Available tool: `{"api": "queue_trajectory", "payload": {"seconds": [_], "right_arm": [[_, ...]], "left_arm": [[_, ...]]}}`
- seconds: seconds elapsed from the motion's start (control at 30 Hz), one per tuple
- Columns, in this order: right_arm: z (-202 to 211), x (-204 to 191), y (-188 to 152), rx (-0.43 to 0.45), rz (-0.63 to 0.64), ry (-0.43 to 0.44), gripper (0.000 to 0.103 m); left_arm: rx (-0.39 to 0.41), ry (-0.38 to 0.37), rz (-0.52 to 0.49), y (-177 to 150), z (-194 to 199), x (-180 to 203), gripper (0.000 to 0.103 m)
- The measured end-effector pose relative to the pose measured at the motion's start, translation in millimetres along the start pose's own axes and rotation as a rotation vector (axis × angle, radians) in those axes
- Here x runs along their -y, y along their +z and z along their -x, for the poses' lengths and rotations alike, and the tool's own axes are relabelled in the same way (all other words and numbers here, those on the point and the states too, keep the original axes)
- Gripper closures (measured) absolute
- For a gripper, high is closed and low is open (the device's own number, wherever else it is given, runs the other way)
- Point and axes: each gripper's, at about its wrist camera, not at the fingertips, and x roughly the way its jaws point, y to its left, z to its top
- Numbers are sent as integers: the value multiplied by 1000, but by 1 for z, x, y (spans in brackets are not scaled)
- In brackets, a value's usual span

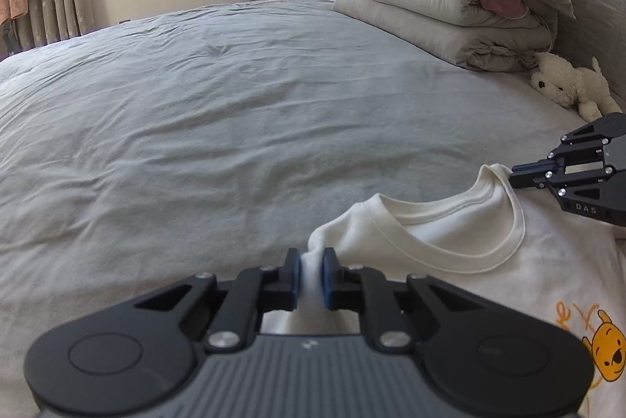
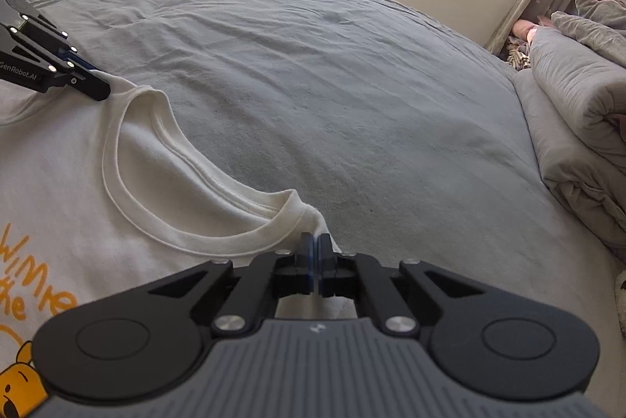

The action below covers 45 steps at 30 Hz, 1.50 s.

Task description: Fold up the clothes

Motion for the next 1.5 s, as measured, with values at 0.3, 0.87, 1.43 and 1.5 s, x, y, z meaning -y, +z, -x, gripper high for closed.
{"api": "queue_trajectory", "payload": {"seconds": [0.3,0.87,1.43,1.5], "right_arm": [[-5,4,27,91,1,-242,102],[74,29,-11,106,-355,-262,61],[207,-72,-147,-96,-713,-96,61],[219,-81,-159,-106,-728,-102,61]], "left_arm": [[106,170,-30,36,-6,11,92],[145,262,315,6,59,-56,56],[-46,100,571,-164,204,6,54],[-43,102,576,-177,216,15,54]]}}
